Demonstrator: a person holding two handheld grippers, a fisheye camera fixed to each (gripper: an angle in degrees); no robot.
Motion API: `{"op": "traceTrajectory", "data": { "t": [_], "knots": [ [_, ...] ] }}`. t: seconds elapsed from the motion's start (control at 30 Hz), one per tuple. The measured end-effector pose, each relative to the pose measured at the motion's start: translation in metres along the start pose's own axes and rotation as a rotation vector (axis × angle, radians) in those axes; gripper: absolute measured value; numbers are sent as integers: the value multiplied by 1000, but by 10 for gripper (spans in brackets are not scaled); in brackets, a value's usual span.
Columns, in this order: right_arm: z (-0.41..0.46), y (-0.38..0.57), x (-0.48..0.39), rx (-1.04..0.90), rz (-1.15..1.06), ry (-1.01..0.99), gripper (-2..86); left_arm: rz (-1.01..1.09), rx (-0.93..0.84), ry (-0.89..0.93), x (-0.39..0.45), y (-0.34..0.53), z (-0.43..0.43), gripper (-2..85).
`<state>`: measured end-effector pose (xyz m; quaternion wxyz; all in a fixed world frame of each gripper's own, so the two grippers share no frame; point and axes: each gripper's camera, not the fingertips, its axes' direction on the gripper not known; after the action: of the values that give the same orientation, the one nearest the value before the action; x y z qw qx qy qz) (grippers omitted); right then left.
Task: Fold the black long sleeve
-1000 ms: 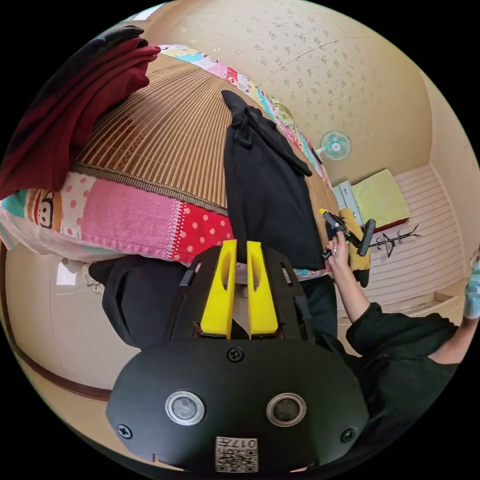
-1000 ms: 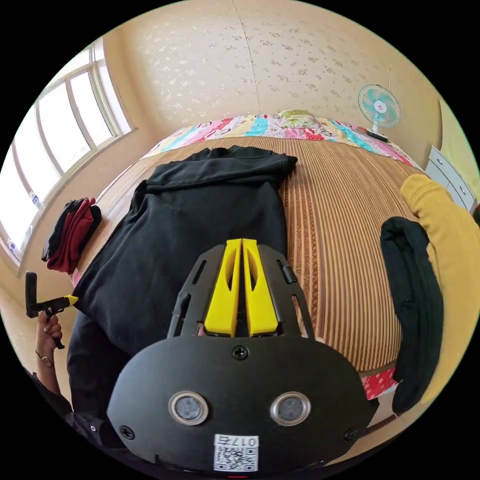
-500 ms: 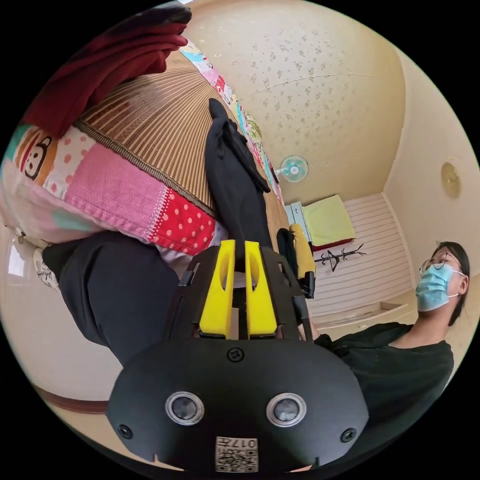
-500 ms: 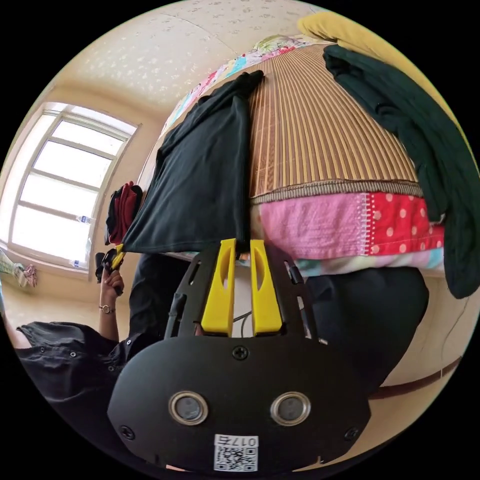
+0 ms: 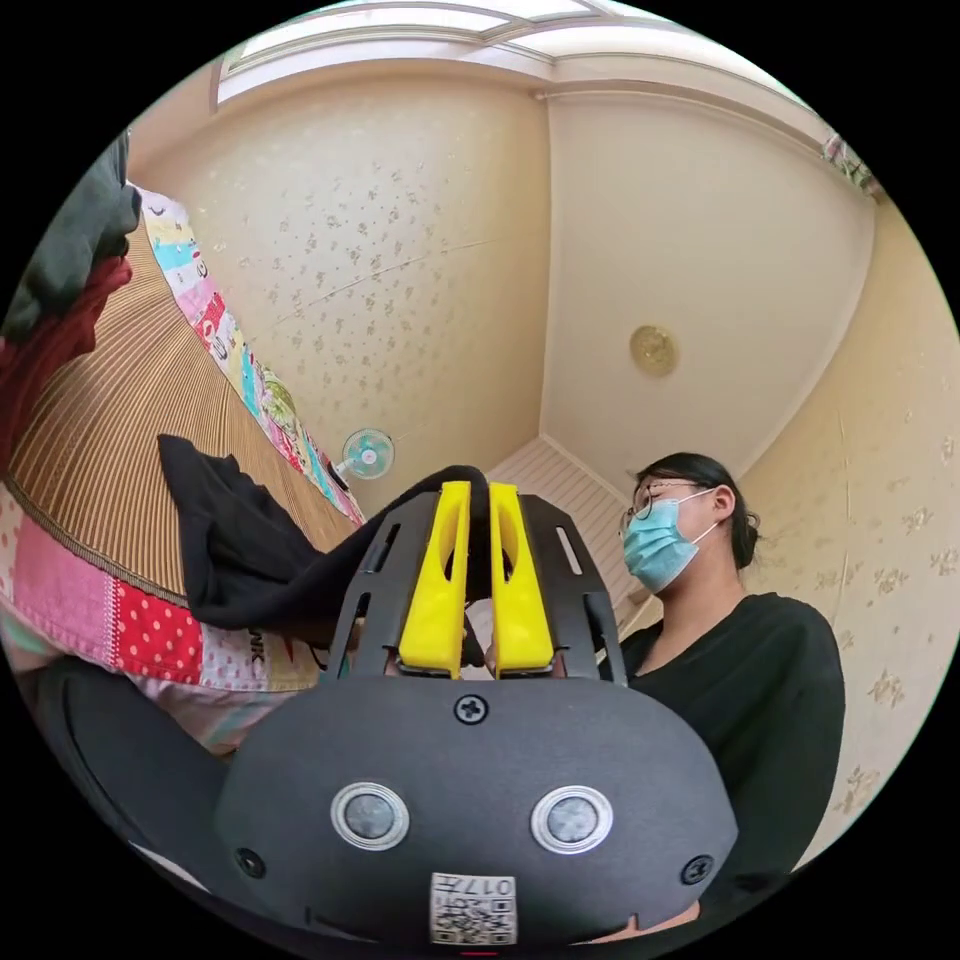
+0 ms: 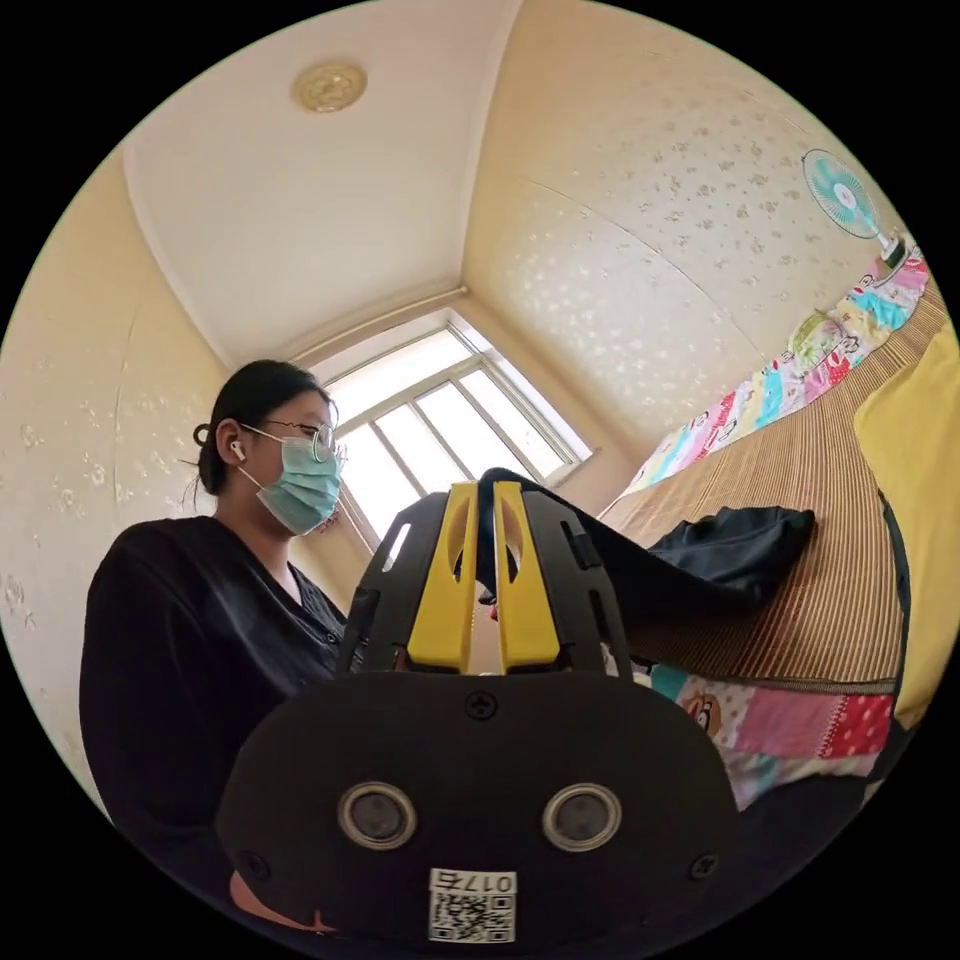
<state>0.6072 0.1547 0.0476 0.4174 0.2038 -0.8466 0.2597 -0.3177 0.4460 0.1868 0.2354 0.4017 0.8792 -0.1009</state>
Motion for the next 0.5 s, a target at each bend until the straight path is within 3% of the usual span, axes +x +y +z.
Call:
{"op": "traceTrajectory", "data": {
  "t": [0.13, 0.23, 0.33, 0.5],
  "knots": [
    [12, 10, 47, 33, 260, 358, 30, -58, -12, -183, -34, 12, 19, 41],
    [31, 3, 84, 62, 390, 450, 31, -26, -29, -302, -47, 2, 49, 41],
    [69, -32, 105, 52, 379, 605, 32, -6, -22, -488, -59, -27, 81, 42],
    [153, -100, 176, -62, 256, 735, 35, 50, -54, -539, -115, -85, 140, 41]
  ]
}}
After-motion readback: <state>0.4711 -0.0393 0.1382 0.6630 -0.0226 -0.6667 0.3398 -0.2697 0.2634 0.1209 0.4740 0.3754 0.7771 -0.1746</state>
